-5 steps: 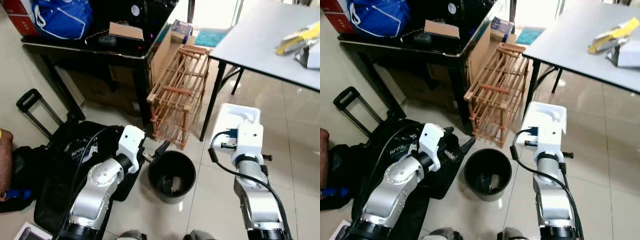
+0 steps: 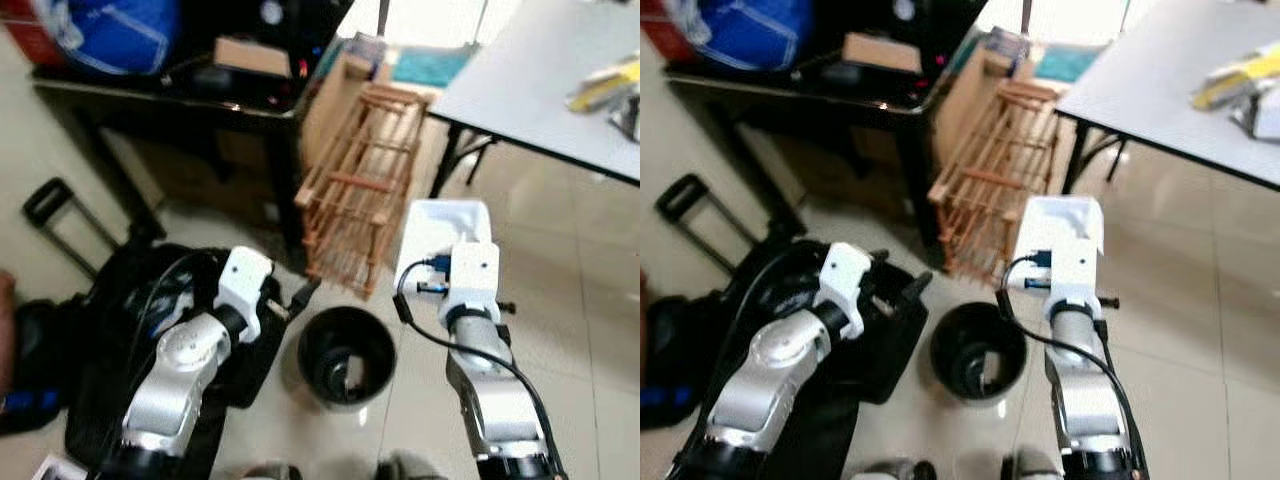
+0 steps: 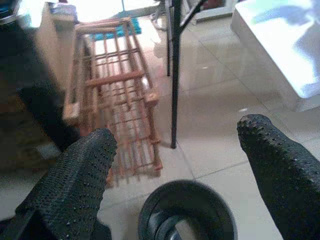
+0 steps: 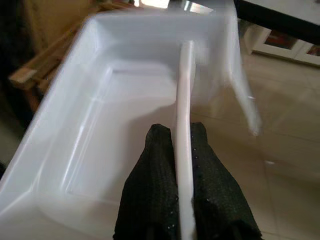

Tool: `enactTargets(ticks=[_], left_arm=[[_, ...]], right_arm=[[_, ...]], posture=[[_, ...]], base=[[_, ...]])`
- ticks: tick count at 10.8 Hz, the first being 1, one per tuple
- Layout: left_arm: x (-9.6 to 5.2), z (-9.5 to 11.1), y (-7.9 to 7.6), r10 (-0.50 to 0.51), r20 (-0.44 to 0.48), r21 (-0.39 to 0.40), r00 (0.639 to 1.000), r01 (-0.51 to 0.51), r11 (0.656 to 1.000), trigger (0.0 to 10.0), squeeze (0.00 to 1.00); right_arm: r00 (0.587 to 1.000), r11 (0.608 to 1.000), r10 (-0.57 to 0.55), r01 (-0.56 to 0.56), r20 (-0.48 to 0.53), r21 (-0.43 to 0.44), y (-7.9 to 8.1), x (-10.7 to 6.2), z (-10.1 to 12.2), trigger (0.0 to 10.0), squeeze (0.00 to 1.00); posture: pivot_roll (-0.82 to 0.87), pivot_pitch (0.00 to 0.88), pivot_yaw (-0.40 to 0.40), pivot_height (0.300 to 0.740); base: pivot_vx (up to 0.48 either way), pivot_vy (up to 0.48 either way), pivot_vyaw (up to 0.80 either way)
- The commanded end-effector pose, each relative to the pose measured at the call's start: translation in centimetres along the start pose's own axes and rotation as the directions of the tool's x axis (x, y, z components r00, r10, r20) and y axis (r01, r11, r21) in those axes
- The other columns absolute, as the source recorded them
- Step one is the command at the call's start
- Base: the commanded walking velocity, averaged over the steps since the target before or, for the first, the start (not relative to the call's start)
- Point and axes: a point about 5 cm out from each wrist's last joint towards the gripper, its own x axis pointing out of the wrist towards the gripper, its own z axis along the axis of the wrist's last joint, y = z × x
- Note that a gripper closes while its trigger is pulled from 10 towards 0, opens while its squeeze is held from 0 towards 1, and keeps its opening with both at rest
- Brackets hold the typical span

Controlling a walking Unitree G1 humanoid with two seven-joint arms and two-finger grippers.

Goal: Picking trash to rubbish bin

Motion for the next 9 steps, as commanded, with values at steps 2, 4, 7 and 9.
enactTargets(ticks=[2, 4, 7, 9], left_arm=[[0.0, -0.4, -0.7, -0.017, -0.018, 0.006, 1.000, 0.017, 1.000, 10.0, 0.00], [0.0, -0.5, -0.8, -0.023, -0.021, -0.023, 1.000, 0.022, 0.999, 10.0, 0.00], [0.0, -0.9, -1.0, -0.024, -0.036, -0.026, 0.999, 0.023, 0.999, 10.0, 0.00], [-0.2, -1.6, -1.1, -0.025, -0.066, -0.028, 0.997, 0.023, 0.999, 10.0, 0.00]], right_arm=[[1.000, 1.000, -0.020, 0.020, -0.004, -0.009, -0.6, 0.0, -0.2, 10.0, 0.00], [1.000, 1.000, -0.019, 0.019, -0.006, -0.010, -0.6, 0.0, -0.3, 10.0, 0.00], [1.000, 1.000, -0.012, 0.012, -0.016, -0.012, -0.5, -0.2, -0.6, 10.0, 0.00], [1.000, 1.000, 0.000, 0.000, -0.023, -0.012, -0.4, -0.4, -0.8, 10.0, 0.00]], posture=[[0.01, 0.168, 0.057, 0.740], [0.01, 0.170, 0.057, 0.740], [0.01, 0.177, 0.058, 0.740], [0.01, 0.178, 0.060, 0.740]], base=[[0.349, 0.000, 0.00], [0.165, 0.000, 0.00], [0.000, 0.000, 0.00], [0.000, 0.000, 0.00]])
